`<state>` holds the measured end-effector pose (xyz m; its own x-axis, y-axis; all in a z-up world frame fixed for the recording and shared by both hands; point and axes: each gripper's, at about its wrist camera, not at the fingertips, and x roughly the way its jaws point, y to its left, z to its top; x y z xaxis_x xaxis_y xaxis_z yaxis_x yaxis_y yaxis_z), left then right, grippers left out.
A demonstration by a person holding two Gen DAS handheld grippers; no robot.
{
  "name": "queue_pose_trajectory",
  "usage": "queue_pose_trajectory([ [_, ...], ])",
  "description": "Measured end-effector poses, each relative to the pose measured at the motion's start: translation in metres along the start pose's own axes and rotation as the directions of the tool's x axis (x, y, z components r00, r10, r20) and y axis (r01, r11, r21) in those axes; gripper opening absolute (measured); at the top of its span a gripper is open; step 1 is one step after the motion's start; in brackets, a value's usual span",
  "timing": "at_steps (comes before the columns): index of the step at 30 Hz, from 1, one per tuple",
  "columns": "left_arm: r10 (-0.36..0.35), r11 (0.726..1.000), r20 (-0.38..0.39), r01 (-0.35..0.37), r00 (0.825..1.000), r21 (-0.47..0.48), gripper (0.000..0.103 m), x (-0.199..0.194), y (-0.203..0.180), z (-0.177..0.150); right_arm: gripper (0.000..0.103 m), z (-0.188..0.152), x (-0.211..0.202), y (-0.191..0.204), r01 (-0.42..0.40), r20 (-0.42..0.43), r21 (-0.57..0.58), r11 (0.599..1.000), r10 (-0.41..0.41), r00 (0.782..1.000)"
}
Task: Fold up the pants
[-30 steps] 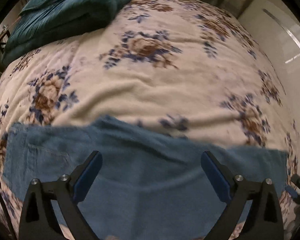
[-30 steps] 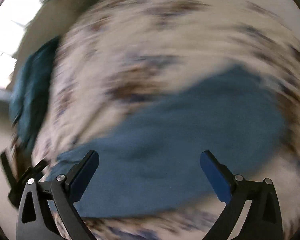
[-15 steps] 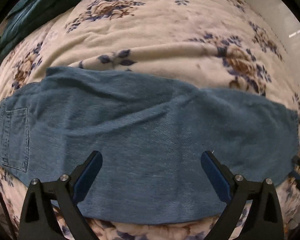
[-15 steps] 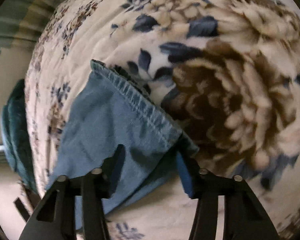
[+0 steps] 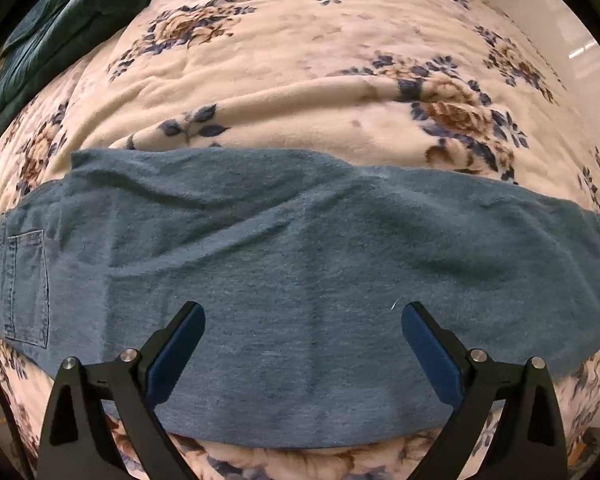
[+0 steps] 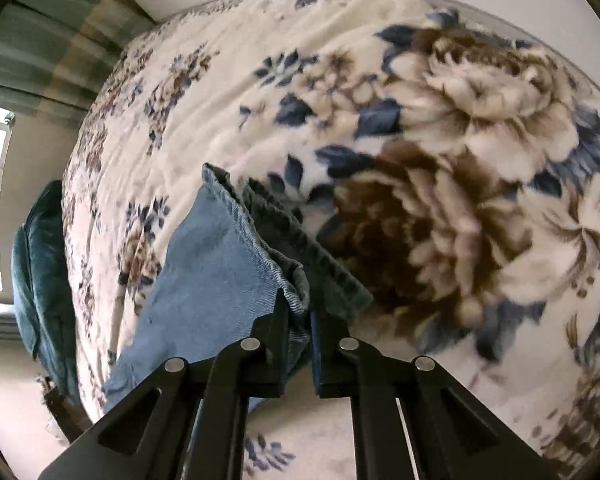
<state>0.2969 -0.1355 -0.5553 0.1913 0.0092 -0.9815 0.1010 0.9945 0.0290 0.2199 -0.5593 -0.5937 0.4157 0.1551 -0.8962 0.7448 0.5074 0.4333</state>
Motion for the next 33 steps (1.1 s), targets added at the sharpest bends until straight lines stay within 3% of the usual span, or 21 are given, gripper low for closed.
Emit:
queue_pose_trajectory([
  [5,0.021,1.0,0.018,-0.02,1.0,-0.017,0.101,0.003,0.002,0.001,0.019,0.006,0.043,-0.036,-0.034,-0.127,0.132,0.991,0.051,0.991],
  [6,0.021,1.0,0.028,-0.021,0.999,-0.015,0.101,0.003,0.002,0.001,0.02,0.006,0.044,-0.042,-0.066,-0.118,0.163,0.984,0.086,0.989],
  [7,0.011,1.0,0.033,-0.01,0.999,-0.013,0.101,0.003,0.002,0.001,0.029,0.004,0.042,-0.047,-0.088,-0.101,0.184,0.979,0.107,0.989],
  [8,-0.001,1.0,0.032,0.002,0.999,-0.01,0.101,0.004,0.002,0.001,0.051,0.001,0.038,-0.05,-0.079,-0.085,0.181,0.98,0.096,0.992],
  [10,-0.011,1.0,0.022,0.011,1.0,-0.005,0.101,0.007,0.002,0.001,0.076,-0.004,0.039,-0.052,-0.054,-0.072,0.168,0.984,0.067,0.995],
  [13,-0.032,0.999,0.006,0.032,0.999,-0.001,0.101,0.011,0.0,0.0,0.077,-0.015,0.062,-0.052,-0.112,-0.122,0.171,0.979,0.133,0.984],
  [17,-0.04,0.999,0.004,0.04,0.999,0.016,0.101,0.009,-0.004,-0.003,0.076,-0.018,0.082,-0.034,-0.211,-0.085,0.104,0.972,0.22,0.972],
  [20,-0.044,0.998,0.01,0.044,0.999,0.036,0.101,0.006,-0.007,-0.003,0.068,-0.012,0.087,-0.03,-0.363,-0.027,0.146,0.92,0.371,0.928],
  [23,-0.046,0.998,0.017,0.045,0.999,0.052,0.101,0.002,-0.01,-0.003,0.069,-0.009,0.11,-0.032,-0.36,-0.049,0.178,0.916,0.373,0.926],
  [26,-0.055,0.998,0.012,0.054,0.998,0.044,0.101,0.001,-0.008,-0.002,0.071,-0.008,0.116,-0.034,-0.401,-0.022,0.208,0.892,0.414,0.91],
  [27,-0.054,0.998,0.013,0.054,0.998,0.041,0.101,0.0,-0.006,-0.001,0.062,-0.009,0.114,-0.032,-0.395,-0.015,0.199,0.897,0.405,0.914],
  [28,-0.051,0.998,0.016,0.051,0.999,0.038,0.101,-0.001,-0.005,-0.001,0.014,-0.01,0.109,-0.029,-0.376,0.001,0.177,0.91,0.382,0.924],
  [29,-0.051,0.998,0.019,0.05,0.999,0.038,0.101,-0.002,-0.003,-0.001,0.013,-0.01,0.103,-0.029,-0.403,0.019,0.177,0.898,0.406,0.914],
  [33,-0.045,0.999,0.036,0.044,0.998,0.019,0.101,-0.008,0.014,-0.001,0.012,-0.009,0.07,-0.01,-0.396,0.091,0.088,0.914,0.388,0.917],
])
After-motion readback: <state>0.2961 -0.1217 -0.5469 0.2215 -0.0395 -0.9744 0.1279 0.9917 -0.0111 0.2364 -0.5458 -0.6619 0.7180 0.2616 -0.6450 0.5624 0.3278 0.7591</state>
